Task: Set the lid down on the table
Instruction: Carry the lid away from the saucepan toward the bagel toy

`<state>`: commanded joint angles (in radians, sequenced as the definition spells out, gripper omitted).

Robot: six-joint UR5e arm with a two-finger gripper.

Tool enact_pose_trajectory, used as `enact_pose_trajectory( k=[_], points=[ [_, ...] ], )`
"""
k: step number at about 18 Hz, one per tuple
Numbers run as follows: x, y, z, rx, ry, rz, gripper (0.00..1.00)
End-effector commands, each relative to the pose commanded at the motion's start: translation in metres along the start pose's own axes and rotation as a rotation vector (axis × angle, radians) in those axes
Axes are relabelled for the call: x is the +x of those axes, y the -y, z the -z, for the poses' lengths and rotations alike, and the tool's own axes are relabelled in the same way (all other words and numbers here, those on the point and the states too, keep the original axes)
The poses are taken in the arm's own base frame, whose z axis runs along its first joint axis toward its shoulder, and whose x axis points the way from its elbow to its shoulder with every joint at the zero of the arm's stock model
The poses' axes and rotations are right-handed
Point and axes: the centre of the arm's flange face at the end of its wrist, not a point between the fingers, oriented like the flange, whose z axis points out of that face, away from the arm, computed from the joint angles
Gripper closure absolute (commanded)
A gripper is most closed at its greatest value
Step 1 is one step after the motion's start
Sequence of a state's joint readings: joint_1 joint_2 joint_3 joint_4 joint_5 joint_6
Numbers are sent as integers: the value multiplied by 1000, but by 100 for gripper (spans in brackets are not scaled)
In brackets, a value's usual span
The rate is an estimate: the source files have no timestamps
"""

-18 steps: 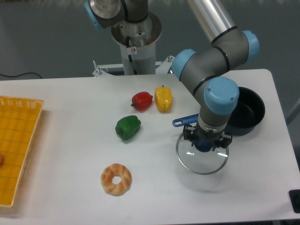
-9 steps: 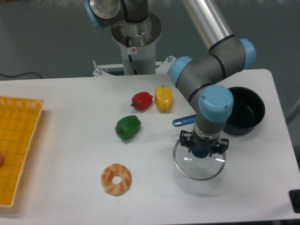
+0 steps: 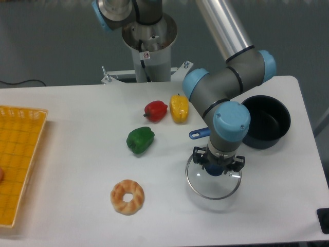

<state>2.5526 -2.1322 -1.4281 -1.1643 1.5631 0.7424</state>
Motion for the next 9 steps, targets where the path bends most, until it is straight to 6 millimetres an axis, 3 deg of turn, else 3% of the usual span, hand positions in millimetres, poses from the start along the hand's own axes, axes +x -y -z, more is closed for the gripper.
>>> enact_pose_trajectory(
  k=[9],
  points=[
    [12,10,-20,18,16,-20,49]
  ],
)
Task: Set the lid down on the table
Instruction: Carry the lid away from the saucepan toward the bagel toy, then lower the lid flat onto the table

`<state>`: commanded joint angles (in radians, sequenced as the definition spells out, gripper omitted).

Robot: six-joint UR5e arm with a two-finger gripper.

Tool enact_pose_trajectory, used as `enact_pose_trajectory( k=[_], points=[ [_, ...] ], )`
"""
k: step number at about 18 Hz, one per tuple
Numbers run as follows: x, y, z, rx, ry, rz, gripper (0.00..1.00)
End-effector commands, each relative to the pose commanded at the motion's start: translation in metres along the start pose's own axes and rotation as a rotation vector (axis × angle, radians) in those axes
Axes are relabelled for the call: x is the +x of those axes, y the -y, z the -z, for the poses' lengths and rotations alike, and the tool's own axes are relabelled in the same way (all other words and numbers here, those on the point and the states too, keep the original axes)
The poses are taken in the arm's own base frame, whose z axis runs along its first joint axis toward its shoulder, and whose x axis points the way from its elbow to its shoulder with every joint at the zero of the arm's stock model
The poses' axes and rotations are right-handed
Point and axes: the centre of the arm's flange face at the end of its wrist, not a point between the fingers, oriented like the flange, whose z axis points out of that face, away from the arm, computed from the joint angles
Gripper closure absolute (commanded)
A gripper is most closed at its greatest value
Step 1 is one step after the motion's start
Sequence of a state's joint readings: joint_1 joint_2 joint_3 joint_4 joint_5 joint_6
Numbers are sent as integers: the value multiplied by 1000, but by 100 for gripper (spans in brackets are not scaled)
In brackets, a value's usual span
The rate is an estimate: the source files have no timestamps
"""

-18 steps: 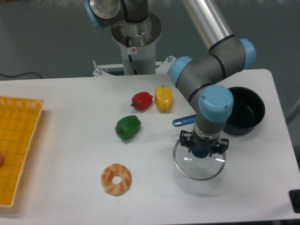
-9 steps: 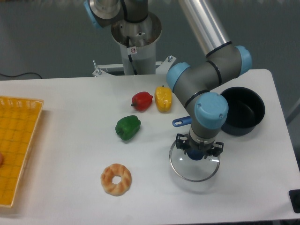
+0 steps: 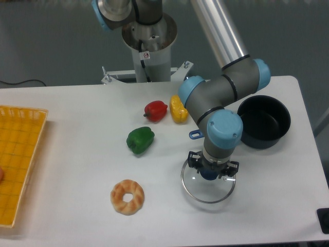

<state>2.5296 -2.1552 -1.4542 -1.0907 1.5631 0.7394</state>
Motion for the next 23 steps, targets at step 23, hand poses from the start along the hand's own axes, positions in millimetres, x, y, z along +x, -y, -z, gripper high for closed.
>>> enact_pose_trajectory(
  k=[23],
  points=[
    [44,12,-27,-39,-40,8,49]
  ],
)
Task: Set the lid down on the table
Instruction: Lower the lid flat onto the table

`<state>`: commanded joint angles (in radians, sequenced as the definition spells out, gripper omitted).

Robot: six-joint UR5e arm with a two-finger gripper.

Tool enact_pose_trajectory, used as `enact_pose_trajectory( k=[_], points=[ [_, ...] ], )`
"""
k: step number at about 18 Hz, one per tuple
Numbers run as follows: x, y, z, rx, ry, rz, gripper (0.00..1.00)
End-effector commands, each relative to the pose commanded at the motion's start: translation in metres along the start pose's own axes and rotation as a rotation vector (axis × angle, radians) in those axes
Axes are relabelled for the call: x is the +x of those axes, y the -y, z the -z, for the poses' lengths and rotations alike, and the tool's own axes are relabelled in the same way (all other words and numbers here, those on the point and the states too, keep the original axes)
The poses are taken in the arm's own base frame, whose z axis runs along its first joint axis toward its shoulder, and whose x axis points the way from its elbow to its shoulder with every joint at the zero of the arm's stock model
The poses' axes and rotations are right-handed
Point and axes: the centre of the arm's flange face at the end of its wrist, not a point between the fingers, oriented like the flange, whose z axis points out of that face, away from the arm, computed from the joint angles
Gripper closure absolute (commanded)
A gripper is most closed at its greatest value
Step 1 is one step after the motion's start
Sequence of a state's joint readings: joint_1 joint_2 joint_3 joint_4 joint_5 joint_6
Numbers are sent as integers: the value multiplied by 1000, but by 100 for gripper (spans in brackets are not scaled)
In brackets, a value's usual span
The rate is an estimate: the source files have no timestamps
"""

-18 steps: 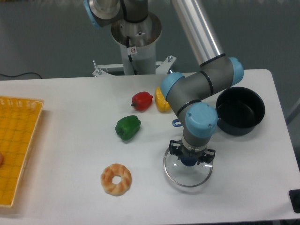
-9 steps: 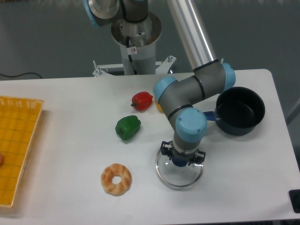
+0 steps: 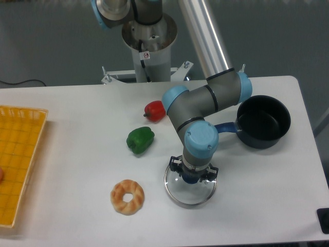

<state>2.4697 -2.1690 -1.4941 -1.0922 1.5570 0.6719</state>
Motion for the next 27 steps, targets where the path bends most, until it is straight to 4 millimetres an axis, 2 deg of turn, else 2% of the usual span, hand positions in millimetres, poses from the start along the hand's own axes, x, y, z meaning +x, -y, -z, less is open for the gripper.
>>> enact_pose_trajectory(
  k=[27],
  points=[
    [5,3,-11,0,-27,17,49]
  ],
)
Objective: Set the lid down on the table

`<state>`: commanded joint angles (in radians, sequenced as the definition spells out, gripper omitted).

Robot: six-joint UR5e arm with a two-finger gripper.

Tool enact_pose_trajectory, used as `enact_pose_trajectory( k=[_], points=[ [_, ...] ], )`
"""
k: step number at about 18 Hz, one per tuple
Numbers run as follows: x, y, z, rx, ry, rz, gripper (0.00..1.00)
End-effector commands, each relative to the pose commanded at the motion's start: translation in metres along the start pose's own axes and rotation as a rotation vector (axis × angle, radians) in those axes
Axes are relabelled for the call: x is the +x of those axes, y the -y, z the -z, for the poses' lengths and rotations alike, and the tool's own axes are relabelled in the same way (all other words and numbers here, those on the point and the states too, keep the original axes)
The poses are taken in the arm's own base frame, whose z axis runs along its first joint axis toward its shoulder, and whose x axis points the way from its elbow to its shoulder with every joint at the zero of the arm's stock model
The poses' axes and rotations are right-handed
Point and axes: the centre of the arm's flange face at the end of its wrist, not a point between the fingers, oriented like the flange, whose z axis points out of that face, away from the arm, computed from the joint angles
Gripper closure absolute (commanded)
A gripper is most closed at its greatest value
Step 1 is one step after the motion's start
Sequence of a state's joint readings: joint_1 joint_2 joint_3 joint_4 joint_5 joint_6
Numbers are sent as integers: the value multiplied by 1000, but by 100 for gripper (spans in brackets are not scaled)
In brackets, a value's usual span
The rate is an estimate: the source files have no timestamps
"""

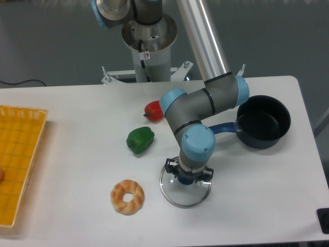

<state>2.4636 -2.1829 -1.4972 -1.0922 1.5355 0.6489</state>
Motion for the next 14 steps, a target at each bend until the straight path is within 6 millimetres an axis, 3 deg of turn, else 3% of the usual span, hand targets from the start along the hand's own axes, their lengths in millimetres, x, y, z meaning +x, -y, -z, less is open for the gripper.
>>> enact_pose_trajectory(
  k=[5,9,14],
  points=[
    [0,0,-2,-3,-1,3,48],
    [5,3,-5,-8,0,-7,42],
    [7,4,-5,-12,10,-18,25]
  ],
)
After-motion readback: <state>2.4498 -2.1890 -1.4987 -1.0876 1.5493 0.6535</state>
